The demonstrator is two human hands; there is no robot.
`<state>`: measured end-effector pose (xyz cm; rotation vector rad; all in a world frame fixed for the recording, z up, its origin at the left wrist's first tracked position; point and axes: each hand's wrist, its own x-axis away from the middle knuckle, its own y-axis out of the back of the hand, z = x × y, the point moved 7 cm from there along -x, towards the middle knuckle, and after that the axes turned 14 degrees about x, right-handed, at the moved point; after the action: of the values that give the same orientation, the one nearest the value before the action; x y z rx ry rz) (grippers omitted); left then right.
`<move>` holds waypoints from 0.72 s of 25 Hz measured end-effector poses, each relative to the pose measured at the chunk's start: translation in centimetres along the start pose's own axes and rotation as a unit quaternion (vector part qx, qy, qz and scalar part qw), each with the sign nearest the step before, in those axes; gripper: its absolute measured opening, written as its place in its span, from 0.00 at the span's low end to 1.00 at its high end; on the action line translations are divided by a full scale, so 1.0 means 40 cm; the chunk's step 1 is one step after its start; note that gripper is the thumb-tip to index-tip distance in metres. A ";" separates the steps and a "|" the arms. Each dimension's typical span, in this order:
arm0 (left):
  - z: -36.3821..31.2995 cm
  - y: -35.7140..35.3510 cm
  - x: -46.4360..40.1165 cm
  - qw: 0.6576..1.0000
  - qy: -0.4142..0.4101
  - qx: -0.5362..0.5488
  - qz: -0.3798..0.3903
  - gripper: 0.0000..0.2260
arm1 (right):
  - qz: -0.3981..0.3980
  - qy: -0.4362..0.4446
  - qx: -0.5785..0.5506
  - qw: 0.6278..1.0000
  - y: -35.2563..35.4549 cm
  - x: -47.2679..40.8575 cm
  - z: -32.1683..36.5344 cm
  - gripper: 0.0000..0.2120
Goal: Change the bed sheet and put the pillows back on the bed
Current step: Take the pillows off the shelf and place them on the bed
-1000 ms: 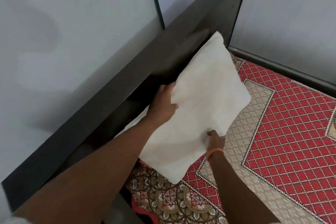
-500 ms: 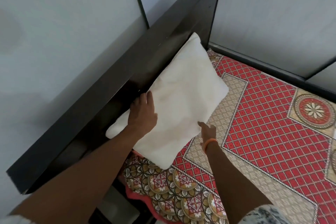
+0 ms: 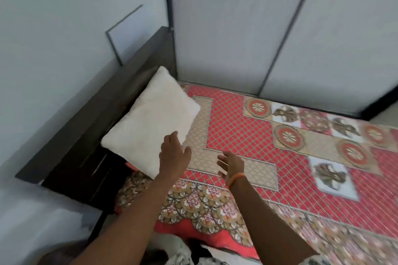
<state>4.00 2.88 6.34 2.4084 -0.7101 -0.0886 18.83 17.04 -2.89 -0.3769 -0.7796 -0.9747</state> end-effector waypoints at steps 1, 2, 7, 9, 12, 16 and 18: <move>-0.033 -0.044 0.052 0.999 -0.012 0.029 0.017 0.27 | -0.027 0.003 -0.023 0.999 0.085 0.043 -0.024 0.08; -0.064 -0.093 0.107 0.998 -0.021 0.052 0.038 0.27 | -0.054 0.007 -0.044 0.998 0.176 0.083 -0.051 0.08; -0.212 -0.367 0.377 0.983 -0.024 0.127 0.133 0.25 | -0.165 0.031 -0.124 0.978 0.615 0.241 -0.162 0.06; -0.295 -0.508 0.497 0.972 -0.024 0.138 0.191 0.25 | -0.213 0.033 -0.171 0.961 0.818 0.301 -0.215 0.06; -0.460 -0.737 0.687 0.953 -0.042 0.152 0.259 0.24 | -0.269 0.032 -0.240 0.932 1.139 0.377 -0.317 0.07; -0.700 -1.063 0.963 0.921 -0.051 0.176 0.344 0.20 | -0.318 0.044 -0.313 0.894 1.568 0.479 -0.423 0.07; -0.821 -1.221 1.135 0.901 -0.049 0.186 0.388 0.13 | -0.349 0.051 -0.337 0.873 1.803 0.555 -0.480 0.06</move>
<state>73.14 30.06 9.15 2.2735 -1.8150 0.2802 95.24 30.19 4.11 -0.6562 -0.4475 -1.9507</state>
